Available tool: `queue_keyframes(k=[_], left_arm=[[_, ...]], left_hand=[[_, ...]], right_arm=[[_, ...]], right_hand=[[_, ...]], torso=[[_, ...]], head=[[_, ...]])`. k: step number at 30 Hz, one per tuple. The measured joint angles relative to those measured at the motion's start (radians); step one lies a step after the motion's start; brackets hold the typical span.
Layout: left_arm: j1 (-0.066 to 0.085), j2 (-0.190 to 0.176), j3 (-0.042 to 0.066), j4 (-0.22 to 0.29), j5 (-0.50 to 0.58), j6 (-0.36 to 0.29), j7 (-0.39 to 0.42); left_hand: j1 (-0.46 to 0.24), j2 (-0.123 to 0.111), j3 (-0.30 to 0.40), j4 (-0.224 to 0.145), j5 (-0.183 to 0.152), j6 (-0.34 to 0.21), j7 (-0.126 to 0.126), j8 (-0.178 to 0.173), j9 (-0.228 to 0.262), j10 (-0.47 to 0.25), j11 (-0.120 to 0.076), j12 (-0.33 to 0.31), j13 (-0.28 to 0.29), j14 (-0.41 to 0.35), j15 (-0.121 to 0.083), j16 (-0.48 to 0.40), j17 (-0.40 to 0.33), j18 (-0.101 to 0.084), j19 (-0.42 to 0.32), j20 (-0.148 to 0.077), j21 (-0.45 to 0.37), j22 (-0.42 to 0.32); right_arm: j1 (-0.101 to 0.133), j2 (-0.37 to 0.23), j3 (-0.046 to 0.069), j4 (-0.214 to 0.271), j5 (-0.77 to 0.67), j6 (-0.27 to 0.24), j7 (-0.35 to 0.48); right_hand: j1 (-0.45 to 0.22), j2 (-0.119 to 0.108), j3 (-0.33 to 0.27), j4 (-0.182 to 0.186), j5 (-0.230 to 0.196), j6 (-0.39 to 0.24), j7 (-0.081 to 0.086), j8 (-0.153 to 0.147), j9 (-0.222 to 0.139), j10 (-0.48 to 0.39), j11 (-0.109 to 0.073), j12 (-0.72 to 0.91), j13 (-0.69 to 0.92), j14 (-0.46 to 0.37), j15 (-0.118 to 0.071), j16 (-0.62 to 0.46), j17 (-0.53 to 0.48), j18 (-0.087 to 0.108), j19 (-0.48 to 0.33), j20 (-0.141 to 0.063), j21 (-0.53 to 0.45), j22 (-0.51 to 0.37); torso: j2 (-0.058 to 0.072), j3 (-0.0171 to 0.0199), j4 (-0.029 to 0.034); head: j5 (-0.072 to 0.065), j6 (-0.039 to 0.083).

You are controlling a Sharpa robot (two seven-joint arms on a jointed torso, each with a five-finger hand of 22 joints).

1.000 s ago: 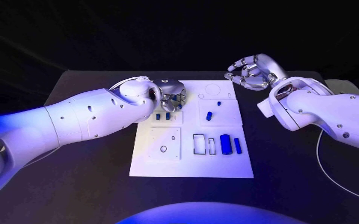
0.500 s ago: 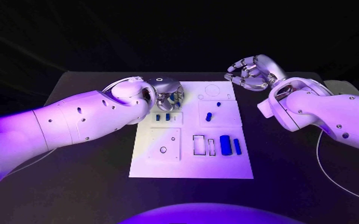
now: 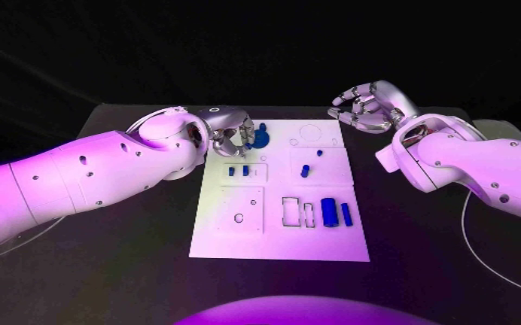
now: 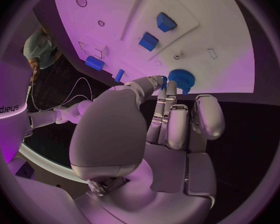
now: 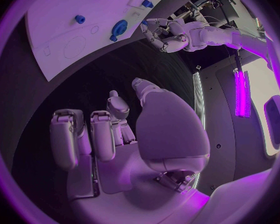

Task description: Assemble the parts on the task board

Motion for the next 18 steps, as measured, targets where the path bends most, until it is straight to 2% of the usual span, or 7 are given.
queue_keyframes(k=[8, 18], left_arm=[[-0.001, -0.012, 0.000, -0.011, 0.015, 0.016, -0.011], [-0.001, -0.009, -0.002, -0.032, 0.023, 0.040, -0.020]], left_hand=[[-0.004, 0.004, 0.000, 0.000, 0.000, 0.000, 0.000, 0.000, 0.000, 0.000, 0.000, 0.000, 0.000, 0.000, 0.000, 0.000, 0.000, 0.000, 0.000, 0.000, 0.000, 0.000], [-0.008, 0.000, 0.000, 0.000, 0.000, 0.003, -0.004, -0.002, 0.000, 0.000, 0.000, 0.000, 0.000, 0.000, 0.000, 0.000, -0.002, 0.000, 0.000, 0.000, 0.000, 0.001]], right_arm=[[0.000, 0.001, 0.000, -0.001, 0.000, 0.000, 0.000], [-0.001, 0.001, 0.000, -0.001, 0.000, 0.000, 0.000]], right_hand=[[0.000, 0.000, 0.000, 0.000, 0.000, 0.000, 0.000, 0.000, 0.000, 0.000, 0.000, 0.000, 0.000, 0.000, 0.000, 0.000, 0.000, 0.000, 0.000, 0.000, 0.000, 0.001], [0.000, 0.000, 0.000, 0.000, 0.000, 0.000, 0.000, 0.000, 0.000, 0.000, 0.000, 0.000, 0.000, 0.000, 0.000, 0.000, 0.000, 0.000, 0.000, 0.000, 0.000, 0.001]], torso=[[0.000, -0.0005, 0.0013], [0.002, 0.0001, -0.0010]], head=[[0.002, -0.001], [0.006, -0.004]])
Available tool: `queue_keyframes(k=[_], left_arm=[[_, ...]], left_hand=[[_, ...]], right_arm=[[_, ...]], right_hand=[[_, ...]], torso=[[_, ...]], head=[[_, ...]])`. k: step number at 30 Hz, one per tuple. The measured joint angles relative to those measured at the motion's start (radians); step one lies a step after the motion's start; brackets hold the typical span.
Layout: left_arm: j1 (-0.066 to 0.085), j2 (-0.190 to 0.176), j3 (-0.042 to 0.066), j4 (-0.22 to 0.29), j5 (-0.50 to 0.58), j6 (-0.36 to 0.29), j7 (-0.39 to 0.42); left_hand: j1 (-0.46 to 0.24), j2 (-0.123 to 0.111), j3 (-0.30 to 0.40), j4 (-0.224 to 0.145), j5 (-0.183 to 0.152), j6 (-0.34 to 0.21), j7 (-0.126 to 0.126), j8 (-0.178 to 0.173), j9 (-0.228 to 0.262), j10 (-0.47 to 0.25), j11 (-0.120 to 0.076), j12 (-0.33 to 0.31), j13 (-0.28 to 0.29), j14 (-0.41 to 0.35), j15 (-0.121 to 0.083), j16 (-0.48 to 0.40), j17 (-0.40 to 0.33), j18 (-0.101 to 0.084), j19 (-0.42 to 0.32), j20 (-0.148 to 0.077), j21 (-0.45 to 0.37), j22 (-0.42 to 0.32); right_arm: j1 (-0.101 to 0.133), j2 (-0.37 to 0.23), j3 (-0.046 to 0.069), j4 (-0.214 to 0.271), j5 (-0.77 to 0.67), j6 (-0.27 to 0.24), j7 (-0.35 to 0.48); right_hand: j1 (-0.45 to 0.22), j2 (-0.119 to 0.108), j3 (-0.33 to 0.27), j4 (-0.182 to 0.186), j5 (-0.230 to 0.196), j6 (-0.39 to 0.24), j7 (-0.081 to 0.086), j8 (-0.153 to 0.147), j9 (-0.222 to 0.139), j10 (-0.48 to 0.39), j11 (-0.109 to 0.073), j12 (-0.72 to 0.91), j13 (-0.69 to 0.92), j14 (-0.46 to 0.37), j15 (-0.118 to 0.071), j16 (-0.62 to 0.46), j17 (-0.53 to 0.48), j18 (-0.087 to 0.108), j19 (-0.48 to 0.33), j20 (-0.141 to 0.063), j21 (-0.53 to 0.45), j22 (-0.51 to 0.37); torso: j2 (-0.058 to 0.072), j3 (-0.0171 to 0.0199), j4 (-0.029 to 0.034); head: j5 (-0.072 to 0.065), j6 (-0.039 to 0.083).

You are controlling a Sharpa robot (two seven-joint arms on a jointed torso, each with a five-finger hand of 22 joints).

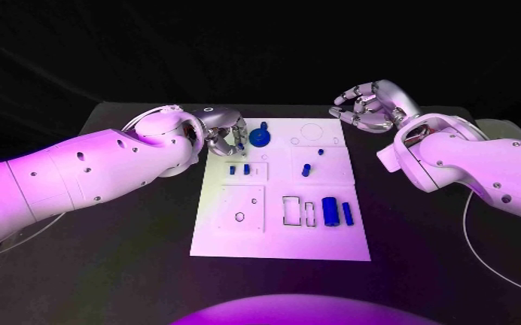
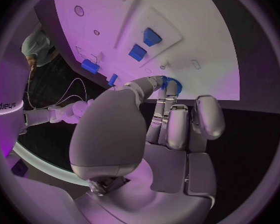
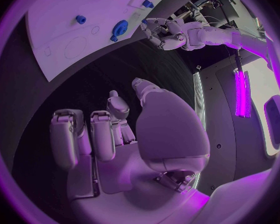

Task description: Assemble the parts on the task board

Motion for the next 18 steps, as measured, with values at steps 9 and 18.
queue_keyframes(k=[9, 18], left_arm=[[-0.008, 0.016, -0.007, -0.018, 0.003, 0.014, -0.001], [-0.012, 0.023, -0.009, -0.026, 0.005, 0.023, -0.001]], left_hand=[[0.000, 0.000, 0.000, 0.000, 0.000, 0.000, 0.000, 0.000, 0.000, 0.000, 0.000, -0.007, 0.000, 0.000, 0.000, 0.000, -0.002, 0.000, 0.000, 0.000, 0.000, 0.000], [0.000, 0.000, 0.000, 0.000, 0.000, 0.000, 0.000, 0.000, 0.000, 0.002, -0.002, -0.007, 0.000, 0.000, 0.000, 0.000, -0.004, 0.000, 0.000, 0.000, -0.001, 0.000]], right_arm=[[0.000, 0.002, 0.000, 0.000, 0.000, 0.000, 0.000], [0.000, 0.001, 0.000, 0.001, 0.000, 0.000, 0.000]], right_hand=[[0.000, 0.000, 0.000, 0.000, 0.000, 0.000, 0.000, 0.000, 0.000, 0.000, 0.000, 0.000, 0.000, 0.000, 0.000, 0.000, 0.000, 0.000, 0.000, 0.000, 0.000, 0.000], [0.000, 0.000, 0.000, 0.000, 0.000, 0.000, 0.000, 0.000, 0.000, 0.000, 0.000, 0.000, 0.000, 0.000, 0.000, 0.000, 0.000, 0.000, 0.000, 0.000, 0.000, 0.000]], torso=[[0.000, 0.0002, -0.0011], [0.000, 0.0006, -0.0002]], head=[[0.000, -0.003], [-0.002, -0.004]])
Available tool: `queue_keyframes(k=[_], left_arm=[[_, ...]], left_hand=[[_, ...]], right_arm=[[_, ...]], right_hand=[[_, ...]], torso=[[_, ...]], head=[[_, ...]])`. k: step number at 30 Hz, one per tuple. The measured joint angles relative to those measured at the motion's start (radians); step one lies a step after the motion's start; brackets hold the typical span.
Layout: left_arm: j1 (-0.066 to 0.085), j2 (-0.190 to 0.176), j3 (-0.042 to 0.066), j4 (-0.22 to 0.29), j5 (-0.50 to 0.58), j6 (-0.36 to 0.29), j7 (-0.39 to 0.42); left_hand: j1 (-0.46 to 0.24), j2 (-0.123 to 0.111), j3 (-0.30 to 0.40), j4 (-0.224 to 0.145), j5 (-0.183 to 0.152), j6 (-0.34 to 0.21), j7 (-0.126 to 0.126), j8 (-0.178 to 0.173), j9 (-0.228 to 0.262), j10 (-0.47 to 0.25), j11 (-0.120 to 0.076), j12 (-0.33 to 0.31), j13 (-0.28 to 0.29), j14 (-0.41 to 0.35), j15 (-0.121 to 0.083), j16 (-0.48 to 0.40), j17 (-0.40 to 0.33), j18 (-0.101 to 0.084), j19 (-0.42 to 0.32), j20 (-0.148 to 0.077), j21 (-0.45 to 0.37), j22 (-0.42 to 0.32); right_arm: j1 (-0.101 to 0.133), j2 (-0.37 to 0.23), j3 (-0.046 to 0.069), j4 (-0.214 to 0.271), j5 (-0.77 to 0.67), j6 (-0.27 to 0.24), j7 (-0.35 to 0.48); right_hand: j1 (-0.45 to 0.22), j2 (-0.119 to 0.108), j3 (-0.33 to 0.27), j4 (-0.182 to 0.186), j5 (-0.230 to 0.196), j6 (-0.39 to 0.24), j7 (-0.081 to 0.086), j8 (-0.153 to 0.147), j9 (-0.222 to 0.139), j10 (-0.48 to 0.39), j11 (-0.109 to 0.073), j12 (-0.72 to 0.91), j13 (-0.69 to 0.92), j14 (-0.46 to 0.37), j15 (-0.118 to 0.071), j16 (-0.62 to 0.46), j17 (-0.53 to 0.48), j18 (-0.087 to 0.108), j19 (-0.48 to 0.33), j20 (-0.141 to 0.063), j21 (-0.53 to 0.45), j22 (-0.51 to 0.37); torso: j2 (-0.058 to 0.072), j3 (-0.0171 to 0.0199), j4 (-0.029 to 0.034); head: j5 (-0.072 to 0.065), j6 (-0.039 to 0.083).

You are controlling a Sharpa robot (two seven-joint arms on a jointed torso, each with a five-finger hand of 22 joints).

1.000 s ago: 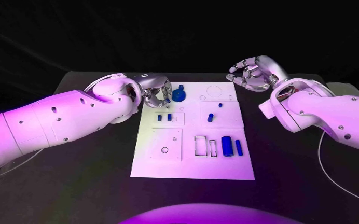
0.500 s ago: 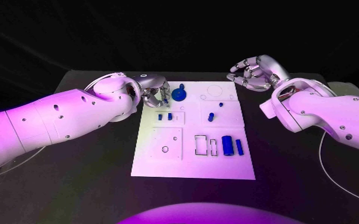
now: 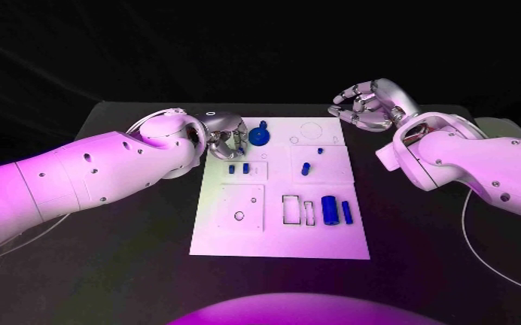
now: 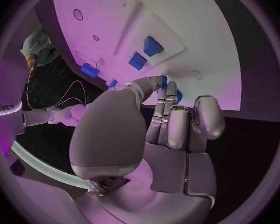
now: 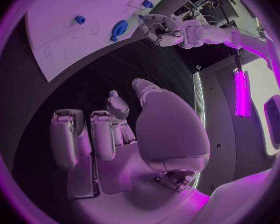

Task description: Assemble the parts on the task board

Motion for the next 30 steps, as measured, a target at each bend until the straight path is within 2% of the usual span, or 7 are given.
queue_keyframes(k=[25, 30], left_arm=[[-0.002, 0.022, -0.005, -0.020, 0.004, 0.013, -0.001], [-0.002, 0.023, -0.005, -0.022, 0.005, 0.016, -0.002]], left_hand=[[0.000, 0.000, 0.000, 0.000, 0.000, 0.000, 0.000, 0.000, 0.000, 0.005, 0.002, 0.000, 0.000, 0.000, 0.000, 0.000, -0.003, 0.000, 0.000, 0.000, 0.000, -0.002], [-0.006, -0.006, -0.002, -0.002, -0.005, 0.000, 0.000, -0.010, 0.000, 0.005, 0.002, -0.012, 0.000, 0.000, 0.000, 0.000, -0.007, 0.000, 0.000, 0.000, 0.000, -0.003]], right_arm=[[0.000, 0.001, 0.000, 0.000, 0.000, 0.000, 0.000], [0.000, 0.001, 0.000, 0.000, 0.000, 0.000, 0.000]], right_hand=[[0.000, 0.000, 0.000, 0.000, 0.000, 0.000, 0.000, 0.000, 0.000, 0.000, 0.000, 0.000, 0.000, 0.000, 0.000, 0.000, 0.001, 0.000, 0.000, 0.000, 0.000, 0.000], [0.000, 0.000, 0.000, 0.000, 0.000, 0.000, 0.000, 0.000, 0.000, 0.000, 0.000, 0.000, 0.000, 0.000, 0.000, 0.000, 0.001, 0.000, 0.000, 0.000, 0.000, 0.000]], torso=[[0.000, -0.0006, -0.0004], [0.000, -0.0006, -0.0006]], head=[[-0.001, -0.003], [-0.001, -0.004]])
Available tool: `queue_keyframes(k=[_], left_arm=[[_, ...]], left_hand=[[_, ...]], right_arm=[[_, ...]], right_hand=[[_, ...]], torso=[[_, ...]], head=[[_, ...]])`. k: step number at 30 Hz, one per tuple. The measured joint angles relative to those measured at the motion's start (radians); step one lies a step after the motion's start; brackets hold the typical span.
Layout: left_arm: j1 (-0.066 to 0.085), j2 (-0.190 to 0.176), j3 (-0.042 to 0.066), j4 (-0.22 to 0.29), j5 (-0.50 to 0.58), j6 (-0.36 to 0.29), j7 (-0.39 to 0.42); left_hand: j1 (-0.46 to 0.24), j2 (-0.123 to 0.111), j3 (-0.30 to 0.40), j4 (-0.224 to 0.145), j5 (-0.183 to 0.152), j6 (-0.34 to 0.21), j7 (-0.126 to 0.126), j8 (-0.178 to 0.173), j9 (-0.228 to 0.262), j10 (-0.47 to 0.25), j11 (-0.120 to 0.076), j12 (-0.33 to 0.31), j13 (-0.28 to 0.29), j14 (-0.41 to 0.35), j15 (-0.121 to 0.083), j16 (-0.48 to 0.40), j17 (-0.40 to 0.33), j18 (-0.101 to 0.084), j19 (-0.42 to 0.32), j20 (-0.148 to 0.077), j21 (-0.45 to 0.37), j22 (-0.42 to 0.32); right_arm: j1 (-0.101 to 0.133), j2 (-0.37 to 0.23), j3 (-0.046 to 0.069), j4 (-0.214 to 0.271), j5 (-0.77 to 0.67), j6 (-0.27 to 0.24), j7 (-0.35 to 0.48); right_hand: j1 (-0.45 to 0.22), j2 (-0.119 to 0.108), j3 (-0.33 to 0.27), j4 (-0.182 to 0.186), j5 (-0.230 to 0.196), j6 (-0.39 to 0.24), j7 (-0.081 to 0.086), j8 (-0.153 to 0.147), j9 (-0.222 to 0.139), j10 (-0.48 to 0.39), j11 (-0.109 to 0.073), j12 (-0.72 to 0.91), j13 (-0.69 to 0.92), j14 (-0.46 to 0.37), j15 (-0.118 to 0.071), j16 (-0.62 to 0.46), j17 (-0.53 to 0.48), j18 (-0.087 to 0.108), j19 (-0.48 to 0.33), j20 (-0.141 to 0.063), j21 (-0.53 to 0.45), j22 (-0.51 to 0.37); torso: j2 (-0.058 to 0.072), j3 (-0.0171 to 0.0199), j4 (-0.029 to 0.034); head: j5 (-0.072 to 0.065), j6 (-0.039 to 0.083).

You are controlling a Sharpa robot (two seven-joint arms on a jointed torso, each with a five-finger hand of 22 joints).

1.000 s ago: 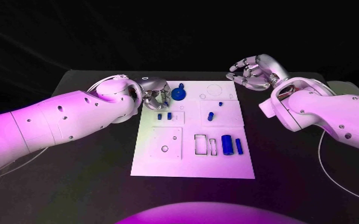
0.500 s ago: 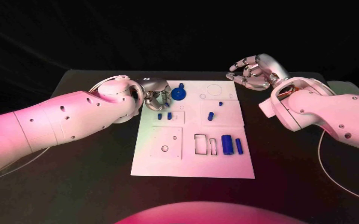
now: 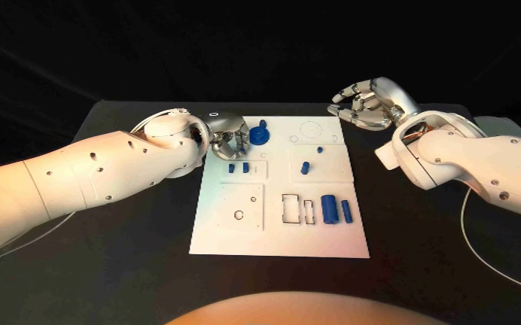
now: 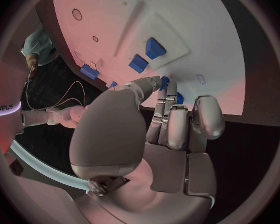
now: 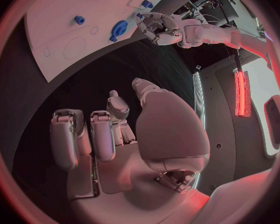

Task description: Assemble the parts on the task board

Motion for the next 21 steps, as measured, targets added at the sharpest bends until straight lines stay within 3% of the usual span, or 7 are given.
queue_keyframes(k=[9, 21], left_arm=[[-0.002, -0.001, -0.002, 0.000, 0.000, 0.004, -0.003], [-0.003, -0.004, -0.002, 0.008, 0.000, 0.003, -0.006]], left_hand=[[-0.011, -0.011, -0.001, -0.001, 0.000, -0.011, 0.011, -0.021, -0.006, -0.006, 0.006, -0.028, -0.004, -0.004, 0.004, 0.000, -0.013, 0.000, 0.000, 0.000, 0.000, -0.008], [-0.031, -0.031, -0.001, -0.001, 0.000, -0.042, 0.030, -0.058, -0.015, -0.040, 0.029, -0.081, -0.012, -0.015, 0.015, 0.000, -0.033, 0.000, -0.011, 0.011, -0.013, -0.026]], right_arm=[[0.000, 0.000, 0.000, -0.001, 0.000, 0.000, 0.000], [0.000, 0.000, 0.000, -0.002, 0.000, 0.000, 0.000]], right_hand=[[0.000, 0.000, 0.000, 0.000, 0.000, 0.000, 0.000, 0.008, -0.001, 0.000, 0.000, 0.000, -0.008, 0.004, -0.004, 0.000, 0.000, 0.000, 0.000, 0.000, 0.000, 0.000], [0.000, 0.000, 0.000, 0.000, 0.000, 0.000, 0.000, 0.008, -0.001, 0.000, 0.000, -0.006, -0.010, 0.004, -0.004, 0.000, 0.000, 0.000, 0.000, 0.000, -0.004, 0.001]], torso=[[0.000, 0.0005, 0.0007], [-0.001, -0.0001, 0.0009]], head=[[-0.001, -0.001], [-0.001, 0.000]])
